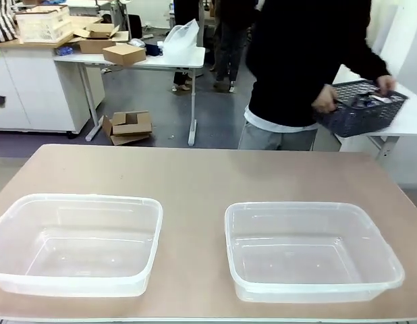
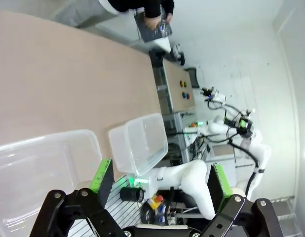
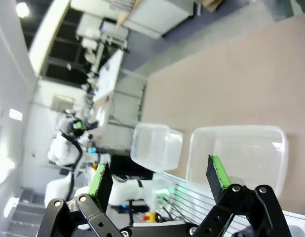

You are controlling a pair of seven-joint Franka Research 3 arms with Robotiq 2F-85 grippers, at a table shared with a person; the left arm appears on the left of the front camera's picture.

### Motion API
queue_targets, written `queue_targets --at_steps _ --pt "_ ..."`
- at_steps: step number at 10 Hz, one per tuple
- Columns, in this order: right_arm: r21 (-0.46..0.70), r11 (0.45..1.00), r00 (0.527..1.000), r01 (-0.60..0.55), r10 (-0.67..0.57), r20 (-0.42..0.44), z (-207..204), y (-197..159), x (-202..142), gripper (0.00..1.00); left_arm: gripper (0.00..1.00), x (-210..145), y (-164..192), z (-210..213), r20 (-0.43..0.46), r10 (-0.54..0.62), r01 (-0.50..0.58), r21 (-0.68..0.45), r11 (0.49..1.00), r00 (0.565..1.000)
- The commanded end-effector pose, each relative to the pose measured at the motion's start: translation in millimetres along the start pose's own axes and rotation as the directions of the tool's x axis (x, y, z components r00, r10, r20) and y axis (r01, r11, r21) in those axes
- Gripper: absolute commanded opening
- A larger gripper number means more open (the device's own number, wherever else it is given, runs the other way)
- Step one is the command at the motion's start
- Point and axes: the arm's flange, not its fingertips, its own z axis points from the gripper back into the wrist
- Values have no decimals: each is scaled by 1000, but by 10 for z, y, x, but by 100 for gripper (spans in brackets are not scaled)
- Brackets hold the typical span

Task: Sort the waste into each basket.
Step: Pick up the Organizing box on the left side of the table and lift it.

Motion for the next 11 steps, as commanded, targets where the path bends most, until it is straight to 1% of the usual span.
queue_targets --at_steps 1,6,7,11 --pt "-28 999 999 -46 46 12 14 28 -116 100 100 6 -44 -40 -21 -52 52 -1 999 998" --pt "-28 999 999 -46 46 12 14 28 -116 100 100 6 -44 -40 -21 -52 52 -1 999 998" --pt "-52 998 999 -33 33 3 0 31 -64 100 100 6 -44 -40 -21 -52 52 -1 999 998" --pt "-51 998 1000 -28 29 8 30 22 -82 100 100 6 -44 -40 -21 -52 52 -1 999 998"
